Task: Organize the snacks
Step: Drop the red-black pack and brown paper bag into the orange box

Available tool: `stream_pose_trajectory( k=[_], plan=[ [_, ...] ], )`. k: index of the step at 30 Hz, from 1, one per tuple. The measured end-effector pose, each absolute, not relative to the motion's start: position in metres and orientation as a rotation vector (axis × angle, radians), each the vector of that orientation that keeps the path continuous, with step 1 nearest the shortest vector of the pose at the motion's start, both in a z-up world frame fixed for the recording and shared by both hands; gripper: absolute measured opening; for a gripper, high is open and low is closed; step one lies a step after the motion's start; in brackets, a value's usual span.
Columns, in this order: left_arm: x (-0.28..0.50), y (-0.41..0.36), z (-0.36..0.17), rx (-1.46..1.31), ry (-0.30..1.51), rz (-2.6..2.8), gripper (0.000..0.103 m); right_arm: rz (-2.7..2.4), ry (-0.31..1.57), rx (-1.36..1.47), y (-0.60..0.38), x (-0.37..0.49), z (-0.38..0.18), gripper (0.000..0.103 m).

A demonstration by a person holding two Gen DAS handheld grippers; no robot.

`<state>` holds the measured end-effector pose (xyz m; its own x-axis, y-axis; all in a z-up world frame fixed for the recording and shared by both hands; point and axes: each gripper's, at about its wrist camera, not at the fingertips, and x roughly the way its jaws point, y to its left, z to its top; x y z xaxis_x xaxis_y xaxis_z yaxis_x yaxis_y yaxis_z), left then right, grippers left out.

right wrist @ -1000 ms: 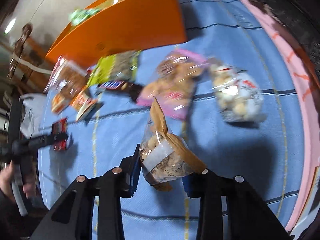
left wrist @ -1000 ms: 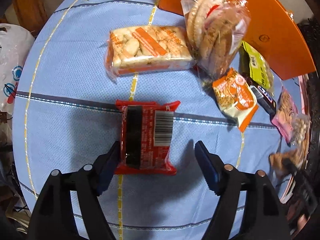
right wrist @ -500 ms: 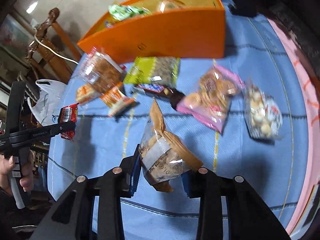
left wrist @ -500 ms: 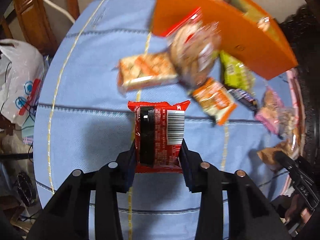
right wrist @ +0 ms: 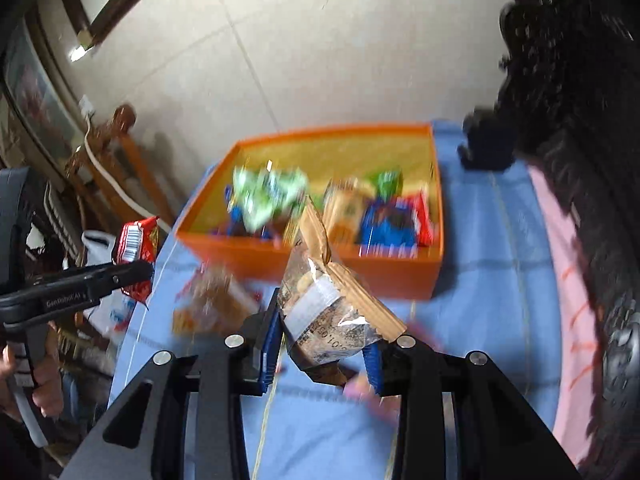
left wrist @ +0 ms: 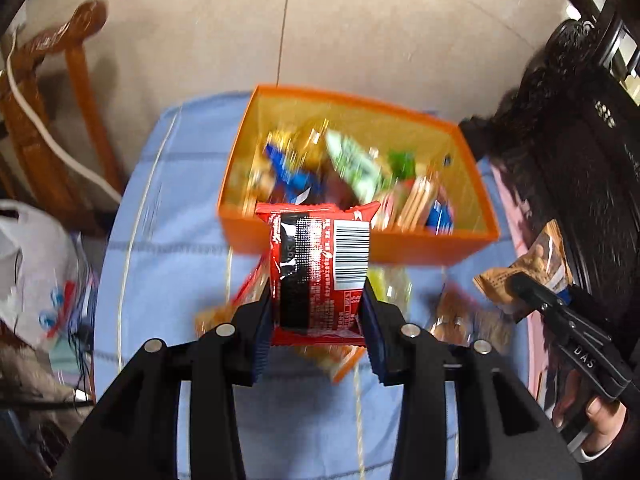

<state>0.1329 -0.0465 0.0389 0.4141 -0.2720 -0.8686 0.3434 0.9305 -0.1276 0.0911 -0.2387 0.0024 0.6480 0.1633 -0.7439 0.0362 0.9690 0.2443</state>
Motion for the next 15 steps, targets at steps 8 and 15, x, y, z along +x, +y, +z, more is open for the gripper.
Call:
stream_pose_trajectory(
  k=[8,15],
  plan=[
    [0.213,-0.11,0.054,0.108,1.023,-0.435,0.038,0.025,0.805,0.31,-0.256,0.176,0.013,0.035],
    [0.259,-0.146,0.039,0.121,0.98,-0.311,0.099,-0.076,0.763,0.357,-0.266,0.209,0.005,0.078]
  ],
)
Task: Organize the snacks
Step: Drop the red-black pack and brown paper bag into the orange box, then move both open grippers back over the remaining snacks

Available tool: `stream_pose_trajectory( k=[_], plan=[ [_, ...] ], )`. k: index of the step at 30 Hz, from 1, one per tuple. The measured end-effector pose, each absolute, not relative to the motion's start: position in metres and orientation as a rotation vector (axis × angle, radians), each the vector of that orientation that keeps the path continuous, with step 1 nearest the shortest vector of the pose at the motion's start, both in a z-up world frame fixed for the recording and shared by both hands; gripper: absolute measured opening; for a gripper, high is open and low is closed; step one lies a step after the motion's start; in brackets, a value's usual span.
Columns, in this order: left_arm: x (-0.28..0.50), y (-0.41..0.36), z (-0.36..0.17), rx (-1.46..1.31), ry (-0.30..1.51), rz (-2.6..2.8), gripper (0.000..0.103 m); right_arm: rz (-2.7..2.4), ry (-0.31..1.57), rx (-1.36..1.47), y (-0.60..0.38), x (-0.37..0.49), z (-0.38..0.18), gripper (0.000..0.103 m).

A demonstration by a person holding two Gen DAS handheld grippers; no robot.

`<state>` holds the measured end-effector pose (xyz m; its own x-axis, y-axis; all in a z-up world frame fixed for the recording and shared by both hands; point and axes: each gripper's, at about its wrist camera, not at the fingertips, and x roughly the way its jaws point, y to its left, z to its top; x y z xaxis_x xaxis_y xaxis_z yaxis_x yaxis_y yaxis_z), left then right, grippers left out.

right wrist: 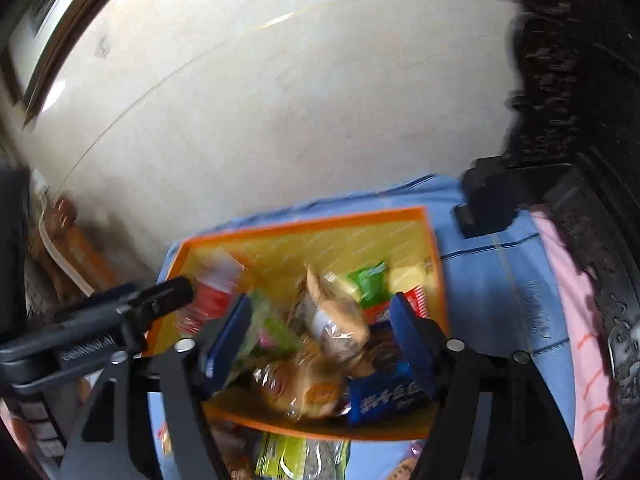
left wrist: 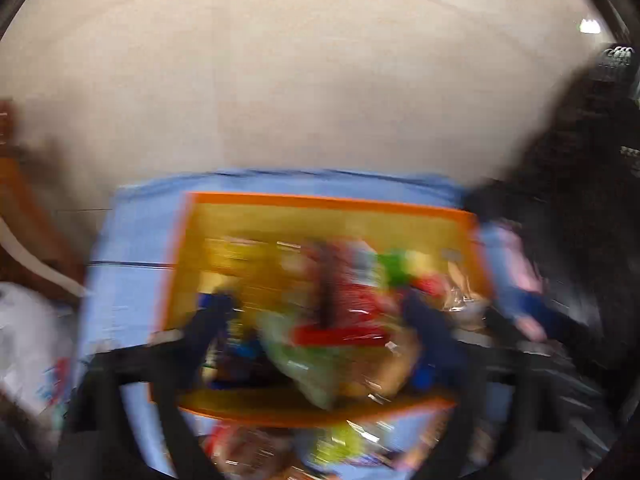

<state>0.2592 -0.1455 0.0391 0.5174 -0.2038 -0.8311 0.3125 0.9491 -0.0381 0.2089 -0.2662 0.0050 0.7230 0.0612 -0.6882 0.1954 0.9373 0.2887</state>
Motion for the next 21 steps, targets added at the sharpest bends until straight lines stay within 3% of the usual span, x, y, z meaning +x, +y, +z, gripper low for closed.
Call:
stream_pose_trajectory(
  k=[8,21],
  plan=[
    [0.234,-0.111,0.002,0.149,1.049,-0.305,0.099,-0.14,0.776,0.363,-0.273,0.153,-0.022,0.098],
    [0.146,0.014,-0.056,-0.007,1.259,-0.15,0.099,-0.17,0.941,0.415,-0.276,0.056,-0.07,0.099]
  ],
)
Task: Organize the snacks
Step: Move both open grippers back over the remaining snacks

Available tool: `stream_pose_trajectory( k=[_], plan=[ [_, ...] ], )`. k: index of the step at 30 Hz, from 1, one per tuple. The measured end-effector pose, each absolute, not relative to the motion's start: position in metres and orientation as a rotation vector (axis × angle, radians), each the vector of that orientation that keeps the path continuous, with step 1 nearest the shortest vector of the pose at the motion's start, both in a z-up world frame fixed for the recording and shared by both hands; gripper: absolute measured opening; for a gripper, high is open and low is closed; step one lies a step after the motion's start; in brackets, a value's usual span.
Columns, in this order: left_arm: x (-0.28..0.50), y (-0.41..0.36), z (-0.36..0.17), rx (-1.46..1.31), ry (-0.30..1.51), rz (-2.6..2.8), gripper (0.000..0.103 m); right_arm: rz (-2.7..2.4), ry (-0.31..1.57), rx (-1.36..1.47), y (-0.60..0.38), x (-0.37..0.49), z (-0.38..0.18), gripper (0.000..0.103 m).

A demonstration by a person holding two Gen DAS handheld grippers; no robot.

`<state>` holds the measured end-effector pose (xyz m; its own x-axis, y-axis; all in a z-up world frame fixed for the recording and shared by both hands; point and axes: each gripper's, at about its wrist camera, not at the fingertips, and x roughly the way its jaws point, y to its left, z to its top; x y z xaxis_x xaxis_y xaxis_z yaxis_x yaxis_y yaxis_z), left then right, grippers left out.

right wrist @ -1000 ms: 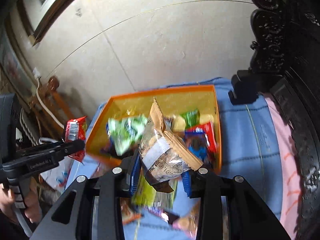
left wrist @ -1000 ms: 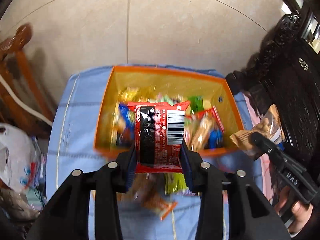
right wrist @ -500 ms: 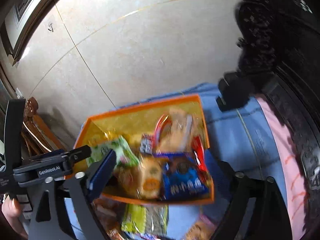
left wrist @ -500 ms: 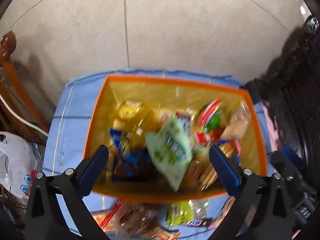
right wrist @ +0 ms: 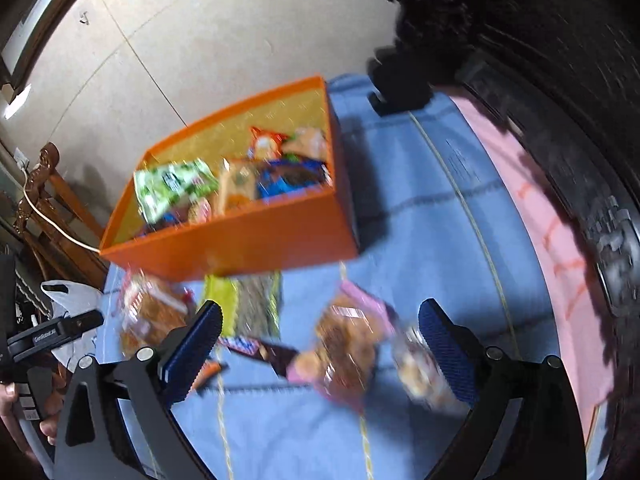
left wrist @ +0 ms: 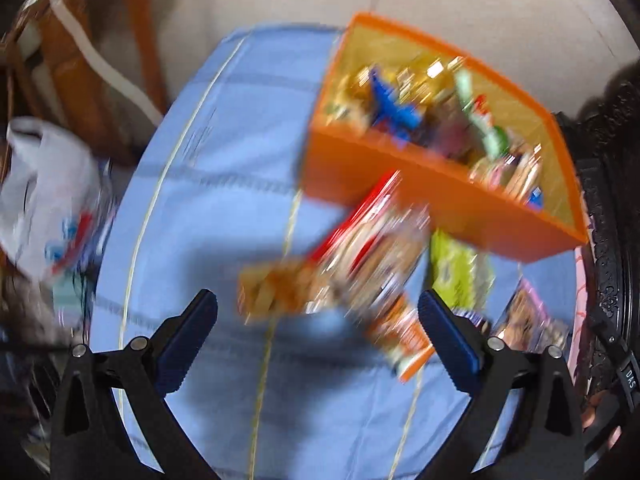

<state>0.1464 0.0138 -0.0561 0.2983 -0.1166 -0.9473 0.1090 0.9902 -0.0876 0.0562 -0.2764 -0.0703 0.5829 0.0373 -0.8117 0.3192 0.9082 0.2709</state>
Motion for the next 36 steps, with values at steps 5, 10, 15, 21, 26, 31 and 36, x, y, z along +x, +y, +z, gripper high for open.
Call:
stream_pose_trajectory(
  k=[5,10,15,21,26,31,36],
  plan=[
    [0.119,0.035,-0.079,-0.009,1.337,-0.111,0.099,-0.119,1.066,0.544,-0.273,0.028,-0.101,0.099],
    [0.098,0.038,-0.087,0.03,1.365,-0.116,0.099,-0.057,1.16,0.433,-0.236,0.004,-0.126,0.099],
    [0.084,0.032,-0.092,0.064,1.39,-0.13,0.099,-0.076,1.156,0.303,-0.221,-0.014,-0.13,0.099],
    [0.072,0.02,-0.097,0.113,1.409,-0.171,0.099,-0.19,1.102,0.438,-0.26,-0.017,-0.127,0.099],
    [0.07,0.016,-0.099,0.136,1.413,-0.17,0.099,-0.157,1.067,0.48,-0.263,-0.001,-0.116,0.099],
    [0.07,0.016,-0.102,0.141,1.425,-0.174,0.099,-0.187,1.056,0.342,-0.252,0.034,-0.119,0.099],
    [0.074,0.021,-0.102,0.135,1.405,-0.168,0.099,-0.239,1.055,0.232,-0.246,0.065,-0.13,0.099]
  ],
)
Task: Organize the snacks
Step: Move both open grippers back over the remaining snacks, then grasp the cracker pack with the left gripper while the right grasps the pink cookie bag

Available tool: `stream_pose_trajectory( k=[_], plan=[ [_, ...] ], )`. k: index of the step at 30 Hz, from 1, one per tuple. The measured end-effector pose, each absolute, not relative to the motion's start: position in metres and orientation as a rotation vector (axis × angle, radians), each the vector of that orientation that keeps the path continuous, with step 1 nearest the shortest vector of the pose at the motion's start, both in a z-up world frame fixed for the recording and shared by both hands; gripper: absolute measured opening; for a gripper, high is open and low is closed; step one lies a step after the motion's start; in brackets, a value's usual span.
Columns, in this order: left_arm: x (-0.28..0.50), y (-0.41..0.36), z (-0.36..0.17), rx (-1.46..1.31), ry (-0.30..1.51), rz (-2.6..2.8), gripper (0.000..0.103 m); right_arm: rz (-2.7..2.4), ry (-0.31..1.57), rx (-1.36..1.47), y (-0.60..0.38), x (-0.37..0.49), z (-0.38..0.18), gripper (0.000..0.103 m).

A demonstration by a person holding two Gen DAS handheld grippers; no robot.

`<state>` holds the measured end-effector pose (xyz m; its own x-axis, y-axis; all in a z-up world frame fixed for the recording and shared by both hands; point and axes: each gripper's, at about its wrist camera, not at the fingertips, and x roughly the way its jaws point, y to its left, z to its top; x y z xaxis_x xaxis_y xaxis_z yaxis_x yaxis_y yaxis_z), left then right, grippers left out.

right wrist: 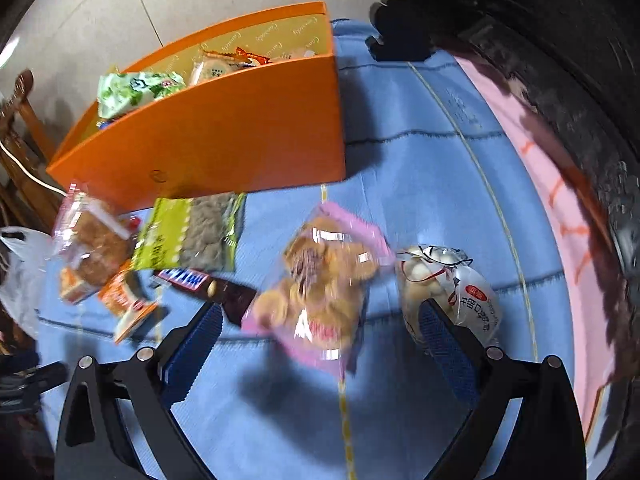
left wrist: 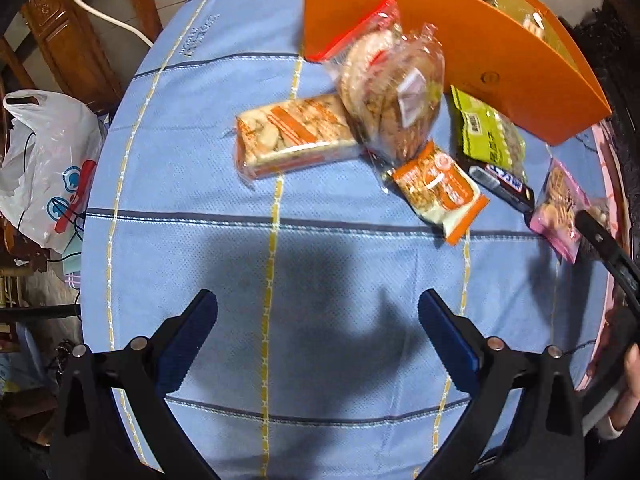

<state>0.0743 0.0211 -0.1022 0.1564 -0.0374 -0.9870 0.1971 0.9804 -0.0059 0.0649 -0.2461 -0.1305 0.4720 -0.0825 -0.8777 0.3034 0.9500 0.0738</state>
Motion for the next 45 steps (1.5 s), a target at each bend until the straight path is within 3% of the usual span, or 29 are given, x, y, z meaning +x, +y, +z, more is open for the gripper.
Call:
stream_pose_trajectory(
  k=[6,8,13,23,37,40,42,45],
  plan=[
    [0.085,0.029,-0.113,0.128,1.429,-0.131,0.099,-0.248,1.115,0.121,-0.23,0.1,-0.154,0.095],
    [0.089,0.031,-0.116,0.134,1.439,-0.124,0.099,-0.232,1.171,0.066,-0.224,0.107,-0.167,0.058],
    [0.098,0.031,-0.117,0.147,1.431,-0.112,0.099,-0.155,1.19,0.138,-0.237,0.103,-0.162,0.044],
    [0.14,0.018,-0.099,0.327,1.219,-0.254,0.099,0.024,1.165,0.291,-0.247,0.055,-0.129,0.043],
    [0.167,-0.008,-0.153,0.623,1.194,-0.376,0.097,0.057,1.188,0.347,-0.241,0.05,-0.124,0.044],
    [0.171,-0.006,-0.151,0.613,1.188,-0.394,0.083,0.069,1.187,0.343,-0.236,0.05,-0.123,0.044],
    [0.168,-0.007,-0.148,0.673,1.159,-0.382,0.052,0.08,1.181,0.341,-0.232,0.051,-0.121,0.044],
    [0.162,-0.001,-0.141,0.628,1.2,-0.408,0.048,0.08,1.18,0.342,-0.229,0.052,-0.119,0.044]
  ],
)
